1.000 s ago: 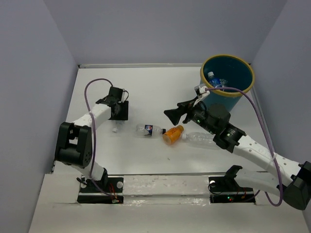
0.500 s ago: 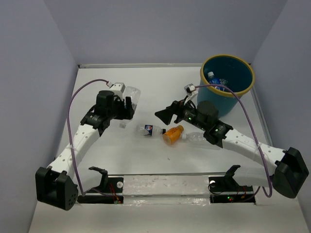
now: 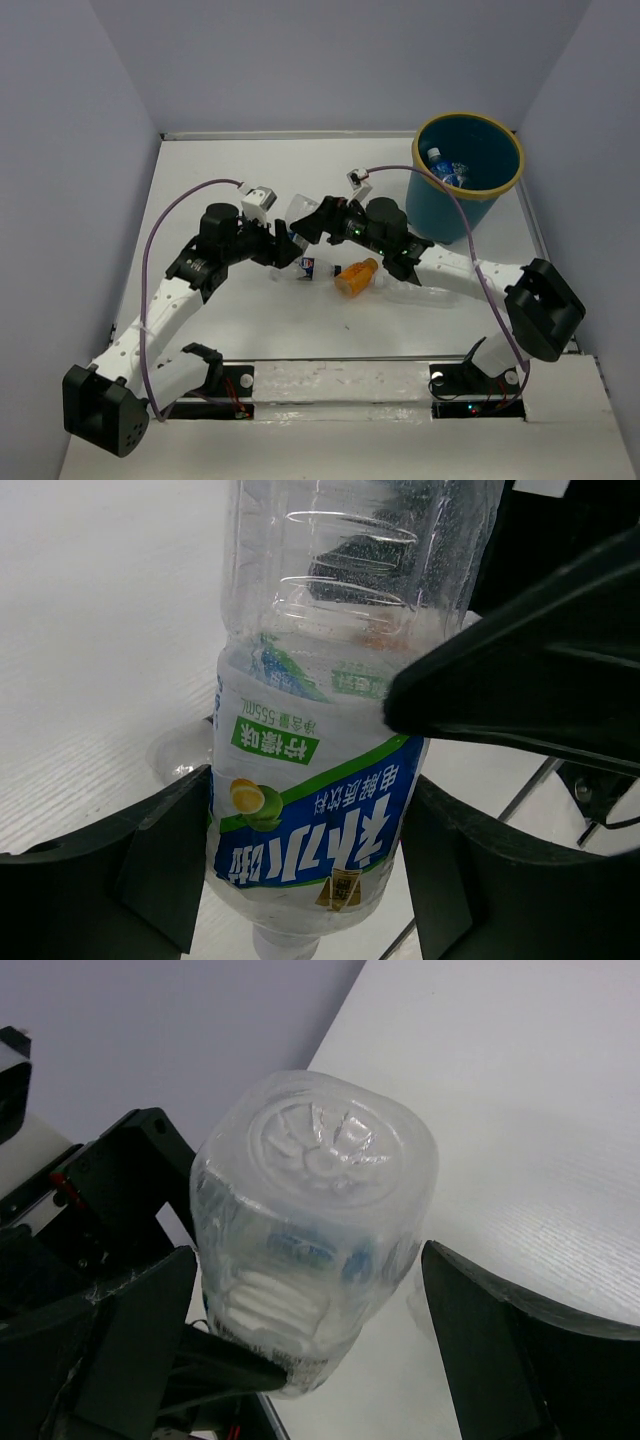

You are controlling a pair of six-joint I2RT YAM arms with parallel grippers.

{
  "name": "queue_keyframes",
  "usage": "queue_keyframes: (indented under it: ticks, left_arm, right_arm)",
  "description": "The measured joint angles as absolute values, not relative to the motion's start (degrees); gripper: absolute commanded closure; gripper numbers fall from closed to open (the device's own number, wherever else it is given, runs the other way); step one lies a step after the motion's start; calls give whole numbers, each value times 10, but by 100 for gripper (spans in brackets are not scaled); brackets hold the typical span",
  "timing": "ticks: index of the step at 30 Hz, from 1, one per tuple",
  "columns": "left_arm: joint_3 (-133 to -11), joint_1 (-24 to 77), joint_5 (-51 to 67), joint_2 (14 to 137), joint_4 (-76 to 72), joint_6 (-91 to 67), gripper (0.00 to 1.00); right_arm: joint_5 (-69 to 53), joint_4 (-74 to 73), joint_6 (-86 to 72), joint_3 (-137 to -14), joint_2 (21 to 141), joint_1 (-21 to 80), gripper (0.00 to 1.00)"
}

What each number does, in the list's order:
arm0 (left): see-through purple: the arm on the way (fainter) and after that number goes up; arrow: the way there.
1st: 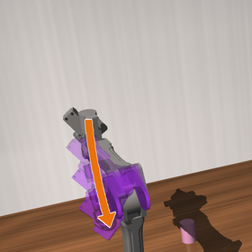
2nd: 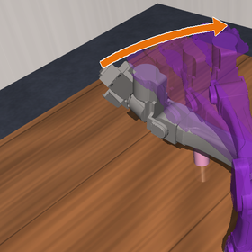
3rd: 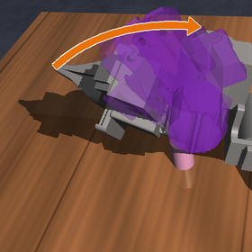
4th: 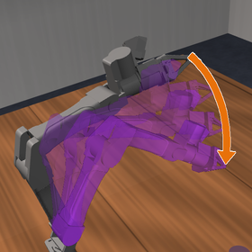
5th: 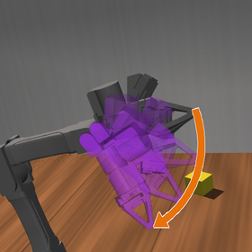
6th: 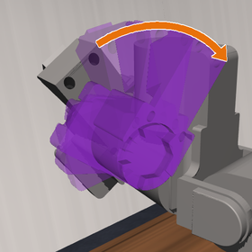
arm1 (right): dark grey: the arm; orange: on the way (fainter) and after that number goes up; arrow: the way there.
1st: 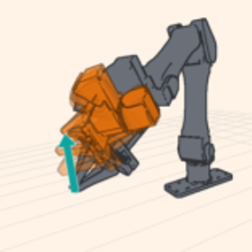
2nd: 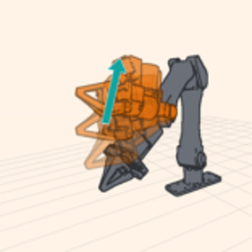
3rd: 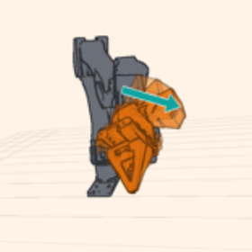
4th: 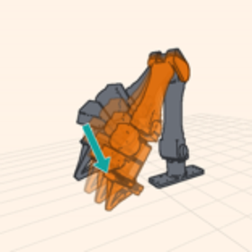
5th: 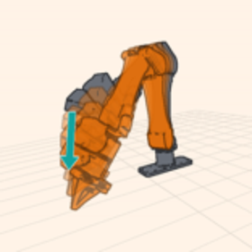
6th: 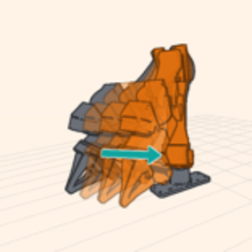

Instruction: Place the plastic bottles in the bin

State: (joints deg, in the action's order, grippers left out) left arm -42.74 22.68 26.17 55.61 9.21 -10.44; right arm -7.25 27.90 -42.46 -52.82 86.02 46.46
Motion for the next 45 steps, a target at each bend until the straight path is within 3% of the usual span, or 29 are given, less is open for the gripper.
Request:
queue_keyframes:
  ticks: [5, 7, 9, 10, 12, 14, 24, 31, 36, 41, 44, 45]
  left_arm:
    - [-427, 237, 281, 556, 84, -104, 47]
    - [-427, 240, 284, 556, 84, -103, 46]
    - [-427, 241, 285, 557, 84, -103, 42]
    - [-427, 242, 284, 557, 84, -103, 38]
    - [-428, 243, 281, 557, 74, -103, 1]
    - [-428, 243, 278, 555, 70, -109, 1]
    - [-428, 243, 247, 504, 76, -110, 1]
    - [-428, 243, 216, 405, 69, -112, 1]
    - [-428, 243, 207, 390, 66, -116, 1]
    - [-428, 243, 206, 398, 68, -119, 1]
    - [-428, 243, 205, 404, 75, -119, 1]
    - [-428, 243, 205, 404, 76, -119, 1]
  right_arm:
    - [-58, 281, -433, -551, 888, 469, 3]
    - [-48, 283, -434, -554, 891, 470, 15]
    - [-36, 288, -435, -559, 892, 470, 36]
    - [-34, 288, -434, -561, 893, 470, 37]
    - [-25, 288, -435, -570, 894, 470, 42]
    - [-10, 289, -430, -575, 894, 473, 47]
    - [101, 248, -342, -611, 860, 473, 57]
    - [189, 213, -223, -678, 759, 418, 58]
    - [251, 186, -138, -711, 668, 314, 59]
    - [306, 176, -67, -740, 654, 199, 58]
    - [325, 149, -32, -741, 678, 156, 43]
    - [326, 139, -24, -741, 690, 142, 26]
